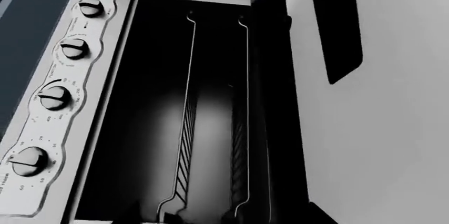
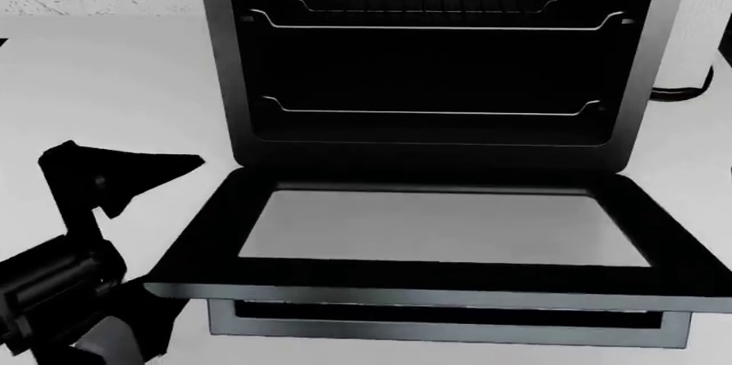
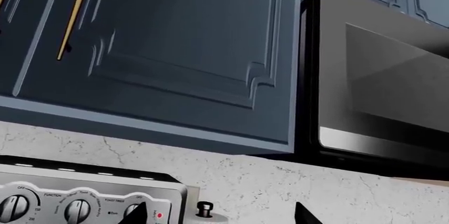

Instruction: Close the toaster oven door.

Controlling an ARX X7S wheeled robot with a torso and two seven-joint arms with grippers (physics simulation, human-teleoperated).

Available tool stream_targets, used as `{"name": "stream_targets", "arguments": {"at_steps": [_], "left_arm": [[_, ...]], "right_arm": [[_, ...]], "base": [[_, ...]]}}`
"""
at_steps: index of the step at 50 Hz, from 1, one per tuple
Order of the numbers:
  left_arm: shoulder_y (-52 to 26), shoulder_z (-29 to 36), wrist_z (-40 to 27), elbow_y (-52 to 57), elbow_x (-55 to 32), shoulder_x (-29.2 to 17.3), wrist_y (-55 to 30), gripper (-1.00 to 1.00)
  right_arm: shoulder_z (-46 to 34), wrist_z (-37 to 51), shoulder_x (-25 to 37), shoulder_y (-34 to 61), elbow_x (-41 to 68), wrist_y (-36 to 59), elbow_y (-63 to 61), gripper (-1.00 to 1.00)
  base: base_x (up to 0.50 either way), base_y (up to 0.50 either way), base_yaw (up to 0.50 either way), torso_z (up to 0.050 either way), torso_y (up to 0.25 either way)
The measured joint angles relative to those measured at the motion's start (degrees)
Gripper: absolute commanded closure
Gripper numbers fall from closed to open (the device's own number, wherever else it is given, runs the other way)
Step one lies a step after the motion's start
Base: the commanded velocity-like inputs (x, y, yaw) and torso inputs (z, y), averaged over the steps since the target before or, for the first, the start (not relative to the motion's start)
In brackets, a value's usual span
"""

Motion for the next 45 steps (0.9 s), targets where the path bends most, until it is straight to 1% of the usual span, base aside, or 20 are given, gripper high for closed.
{"name": "stream_targets", "arguments": {"at_steps": [14, 27, 37, 45], "left_arm": [[4.65, -3.78, -4.56, 2.47, -4.68, 3.29, -6.68, -1.0], [8.51, -6.46, -10.61, 5.2, -4.62, 6.86, -12.23, -1.0], [11.18, -8.15, -16.34, 5.67, -4.62, 10.95, -15.64, -1.0], [13.31, -9.17, -19.1, 7.12, -4.85, 14.2, -19.71, -1.0]], "right_arm": [[0.38, 0.23, 0.34, -0.37, 0.31, -0.44, -0.08, -1.0], [1.65, -0.02, 0.44, -1.38, 0.45, -0.8, -0.25, -1.0], [1.94, 0.19, 0.92, -1.41, 0.93, -1.18, -0.19, -1.0], [2.82, -0.05, 0.89, -2.11, 0.97, -1.34, -0.36, -1.0]], "base": [[0.0, 0.0, 0.0, 0.0, 0.001], [0.0, 0.0, 0.0, 0.0, 0.0], [0.0, 0.0, 0.0, 0.0, 0.001], [0.0, 0.0, 0.0, 0.0, 0.0]]}}
